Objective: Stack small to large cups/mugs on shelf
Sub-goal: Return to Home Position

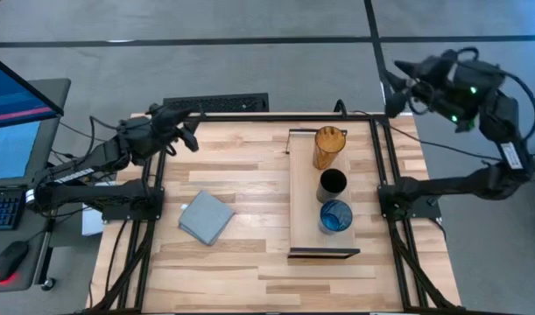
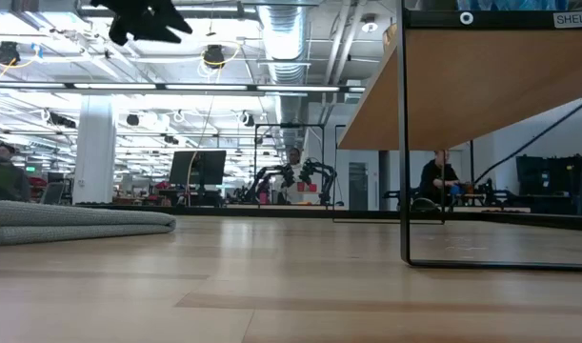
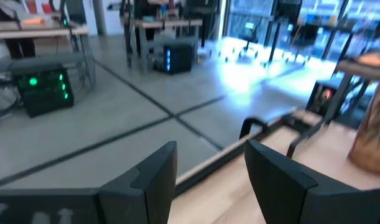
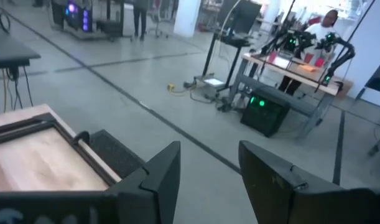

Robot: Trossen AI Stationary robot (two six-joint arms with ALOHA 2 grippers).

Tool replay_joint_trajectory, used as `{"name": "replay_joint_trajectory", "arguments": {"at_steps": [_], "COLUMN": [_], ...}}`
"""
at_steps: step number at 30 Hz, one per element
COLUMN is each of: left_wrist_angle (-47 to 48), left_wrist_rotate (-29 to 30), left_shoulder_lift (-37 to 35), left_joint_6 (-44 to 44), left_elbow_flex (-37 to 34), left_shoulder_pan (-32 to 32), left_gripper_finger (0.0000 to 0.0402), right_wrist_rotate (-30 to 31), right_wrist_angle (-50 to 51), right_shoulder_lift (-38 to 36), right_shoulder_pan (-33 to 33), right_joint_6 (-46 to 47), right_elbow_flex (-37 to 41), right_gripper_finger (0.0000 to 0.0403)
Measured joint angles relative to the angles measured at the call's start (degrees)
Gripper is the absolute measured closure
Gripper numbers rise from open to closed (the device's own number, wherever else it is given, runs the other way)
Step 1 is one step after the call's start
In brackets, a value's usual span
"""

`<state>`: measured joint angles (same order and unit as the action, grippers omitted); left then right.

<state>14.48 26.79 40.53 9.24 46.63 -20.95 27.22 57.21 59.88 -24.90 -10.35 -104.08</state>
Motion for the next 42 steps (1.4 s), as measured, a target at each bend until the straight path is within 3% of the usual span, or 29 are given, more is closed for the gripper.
{"name": "replay_joint_trajectory", "arguments": {"at_steps": [8, 14, 19, 23, 26, 29, 35, 42], "left_wrist_angle": [-7.51, -17.34, -17.97, -21.72, -31.0, -41.13, -45.01, -51.8], "left_wrist_rotate": [-2.04, -2.36, -1.25, -0.76, -1.05, -1.04, 1.36, 4.2], "left_shoulder_lift": [1.24, 8.16, 11.17, 9.3, 4.93, 0.9, -6.25, -12.83], "left_joint_6": [-3.1, -11.71, -10.35, -9.68, -8.29, -7.44, -6.58, -8.62], "left_elbow_flex": [0.0, -0.02, -0.02, -3.45, -11.83, -20.43, -30.81, -38.09], "left_shoulder_pan": [0.13, 1.66, 1.42, 1.76, 1.86, 2.32, 2.79, 2.82], "left_gripper_finger": [0.0221, 0.0221, 0.0221, 0.0221, 0.0221, 0.0221, 0.0221, 0.0221], "right_wrist_rotate": [-0.11, 0.05, 0.09, 0.16, 0.56, 2.26, 6.62, 6.63], "right_wrist_angle": [-10.53, -20.92, -25.59, -26.19, -21.88, -24.29, -24.38, -31.5], "right_shoulder_lift": [-19.63, -36.25, -49.63, -59.96, -59.12, -56.74, -57.71, -59.01], "right_shoulder_pan": [0.02, 0.0, 0.0, -0.01, 0.09, 0.42, 0.43, 0.37], "right_joint_6": [1.71, 1.8, 1.82, 4.23, 6.39, 3.39, 7.34, 7.27], "right_elbow_flex": [24.25, 42.5, 53.23, 59.34, 60.41, 60.45, 63.23, 71.16], "right_gripper_finger": [0.0222, 0.022, 0.0218, 0.0219, 0.022, 0.022, 0.0218, 0.0221]}}
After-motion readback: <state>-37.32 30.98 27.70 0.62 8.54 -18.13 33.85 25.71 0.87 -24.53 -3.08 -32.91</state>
